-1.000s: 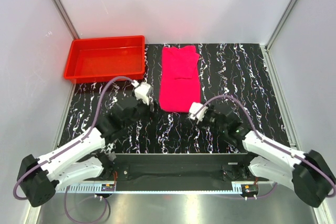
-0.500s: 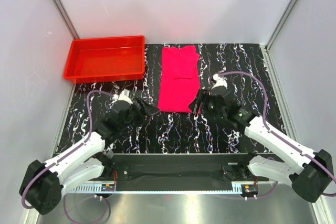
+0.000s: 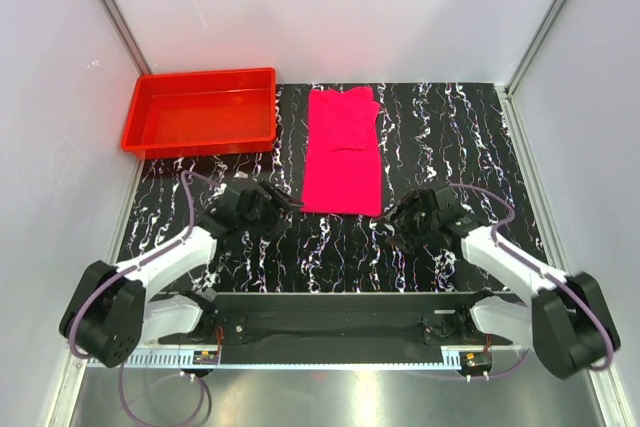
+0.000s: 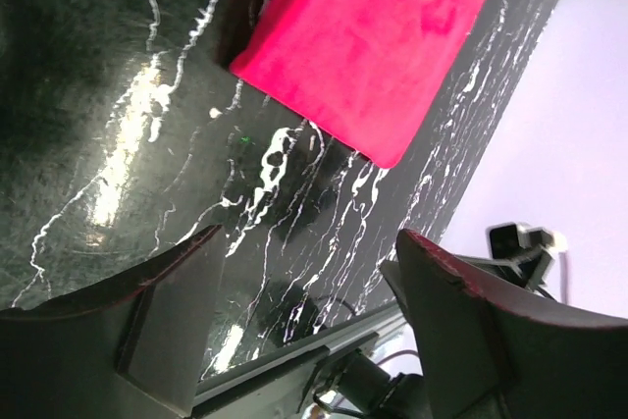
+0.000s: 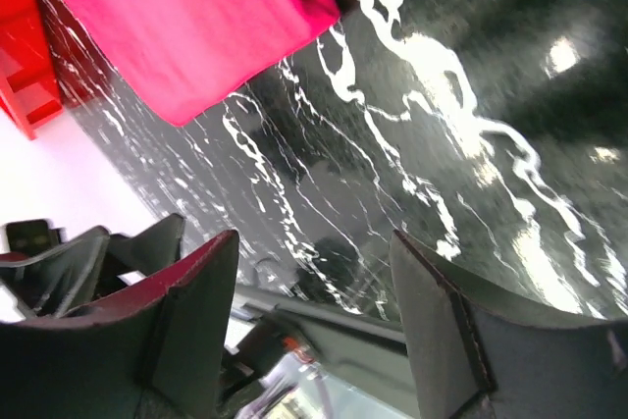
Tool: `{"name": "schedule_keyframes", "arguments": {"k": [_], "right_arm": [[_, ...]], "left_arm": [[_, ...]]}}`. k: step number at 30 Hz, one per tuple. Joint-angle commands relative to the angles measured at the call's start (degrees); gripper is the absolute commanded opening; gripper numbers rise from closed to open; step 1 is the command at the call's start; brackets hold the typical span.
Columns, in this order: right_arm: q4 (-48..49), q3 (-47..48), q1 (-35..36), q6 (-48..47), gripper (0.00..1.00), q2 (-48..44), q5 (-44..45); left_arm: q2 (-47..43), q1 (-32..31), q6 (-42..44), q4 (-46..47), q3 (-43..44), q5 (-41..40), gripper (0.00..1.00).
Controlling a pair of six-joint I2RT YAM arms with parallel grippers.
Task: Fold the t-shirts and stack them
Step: Fold the tshirt
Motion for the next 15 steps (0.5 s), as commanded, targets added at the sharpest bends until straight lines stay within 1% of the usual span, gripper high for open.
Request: {"name": "schedule_keyframes", "arguments": {"k": [1, 4, 6, 7, 10, 11, 13, 15], "right_arm": [[10.1, -0.2, -2.1, 3.6, 0.70, 6.5, -10.4], [14.5, -0.7, -3.4, 5.9, 0.69, 10.3, -10.3], [14.7, -0.2, -3.6, 5.8, 0.67, 11.9, -7.6], [17.0, -0.4, -3.9, 5.9, 0.63, 13.6, -7.1], [21.0, -1.2, -5.5, 5.8, 0.59, 16.8, -4.9], [22.0, -1.4, -5.9, 5.9, 0.57, 17.7, -4.3], [23.8, -1.1, -6.7, 4.7, 0.56, 20.8, -4.1], [23.3, 0.5, -6.8, 3.5, 0.56, 23.0, -4.1]], "left_arm": [[2.3, 2.1, -2.3, 4.6, -0.3, 4.5, 0.74], [5.6, 3.1, -2.2, 5.9, 0.6, 6.3, 0.74], [6.8, 3.8, -2.1, 6.9, 0.6, 7.0, 0.74], [6.9, 3.9, -1.6, 7.3, 0.6, 7.0, 0.74], [7.6, 4.5, -1.6, 10.3, -0.5, 7.8, 0.74], [8.1, 4.8, -1.7, 12.8, -1.3, 8.3, 0.73], [9.0, 5.0, -1.2, 13.5, -1.3, 9.8, 0.73], [9.6, 5.0, -0.6, 14.3, -1.7, 10.4, 0.73]]}}
